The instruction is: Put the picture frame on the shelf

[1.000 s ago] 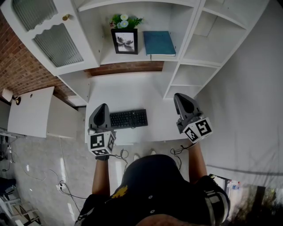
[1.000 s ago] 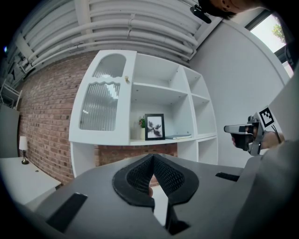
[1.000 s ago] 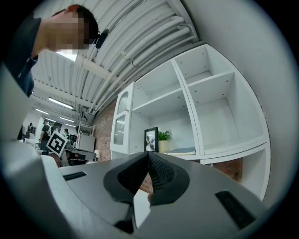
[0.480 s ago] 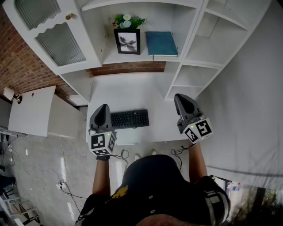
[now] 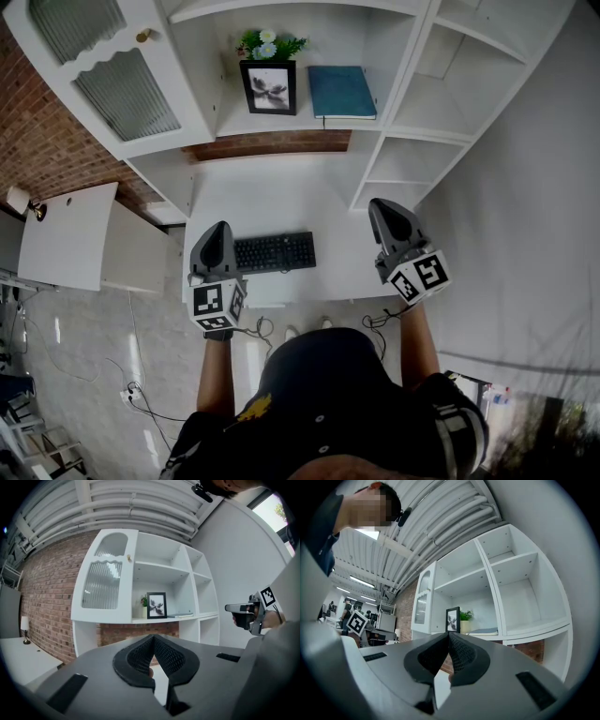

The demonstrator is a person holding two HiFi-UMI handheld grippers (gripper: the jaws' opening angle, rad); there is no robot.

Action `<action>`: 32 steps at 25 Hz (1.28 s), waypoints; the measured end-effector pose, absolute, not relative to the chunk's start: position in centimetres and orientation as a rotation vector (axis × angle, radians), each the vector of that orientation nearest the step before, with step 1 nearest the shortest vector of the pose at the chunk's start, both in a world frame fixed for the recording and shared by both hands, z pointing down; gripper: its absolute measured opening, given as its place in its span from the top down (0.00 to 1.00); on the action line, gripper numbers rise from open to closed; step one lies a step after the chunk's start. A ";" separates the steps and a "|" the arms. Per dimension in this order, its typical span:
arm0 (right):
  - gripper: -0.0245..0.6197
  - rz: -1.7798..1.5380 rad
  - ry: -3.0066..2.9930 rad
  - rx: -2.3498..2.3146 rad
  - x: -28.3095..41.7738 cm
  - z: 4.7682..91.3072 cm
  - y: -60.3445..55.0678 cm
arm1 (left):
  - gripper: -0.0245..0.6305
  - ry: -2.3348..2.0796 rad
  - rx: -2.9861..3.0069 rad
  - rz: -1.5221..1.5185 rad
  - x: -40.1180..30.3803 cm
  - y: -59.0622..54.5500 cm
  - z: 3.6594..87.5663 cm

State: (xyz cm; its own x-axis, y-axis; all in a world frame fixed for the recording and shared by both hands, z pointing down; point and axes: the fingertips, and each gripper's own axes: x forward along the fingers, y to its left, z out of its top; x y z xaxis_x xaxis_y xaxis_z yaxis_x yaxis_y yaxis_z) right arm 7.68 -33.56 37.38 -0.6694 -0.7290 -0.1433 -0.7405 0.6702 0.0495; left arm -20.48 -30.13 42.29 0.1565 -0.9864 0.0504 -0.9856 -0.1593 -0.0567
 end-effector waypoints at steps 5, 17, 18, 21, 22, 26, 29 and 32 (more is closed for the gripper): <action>0.95 0.167 2.769 -1.224 7.8 37.5 -33.5 | 0.93 2.031 -2.383 -0.117 -20.3 -30.3 42.5; 0.95 0.190 2.777 -1.239 7.9 37.6 -33.4 | 0.93 2.020 -2.388 -0.134 -20.1 -30.3 42.8; 0.95 0.189 2.777 -1.242 7.9 37.6 -33.3 | 0.93 2.018 -2.392 -0.133 -20.0 -30.3 42.8; 0.95 0.187 2.777 -1.252 8.0 37.6 -33.2 | 0.93 2.020 -2.404 -0.124 -19.9 -30.3 42.8; 0.95 0.188 2.776 -1.254 8.0 37.7 -33.2 | 0.93 2.019 -2.405 -0.123 -19.9 -30.4 42.8; 0.95 0.192 2.772 -1.259 8.0 37.6 -33.2 | 0.93 2.014 -2.406 -0.120 -20.0 -30.4 42.8; 0.95 0.196 2.771 -1.260 7.9 37.4 -32.9 | 0.93 2.012 -2.408 -0.116 -20.0 -30.2 42.6; 0.95 0.197 2.773 -1.259 7.7 37.4 -32.7 | 0.93 2.012 -2.409 -0.117 -20.2 -30.0 42.6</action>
State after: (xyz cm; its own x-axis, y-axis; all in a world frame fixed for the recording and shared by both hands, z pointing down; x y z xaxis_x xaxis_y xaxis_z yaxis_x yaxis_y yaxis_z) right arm 7.66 -32.71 37.39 -0.6564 -0.7423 -0.1345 -0.7538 0.6522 0.0800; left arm -20.17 -29.96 42.62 0.1763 -0.9827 0.0565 -0.9827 -0.1791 -0.0480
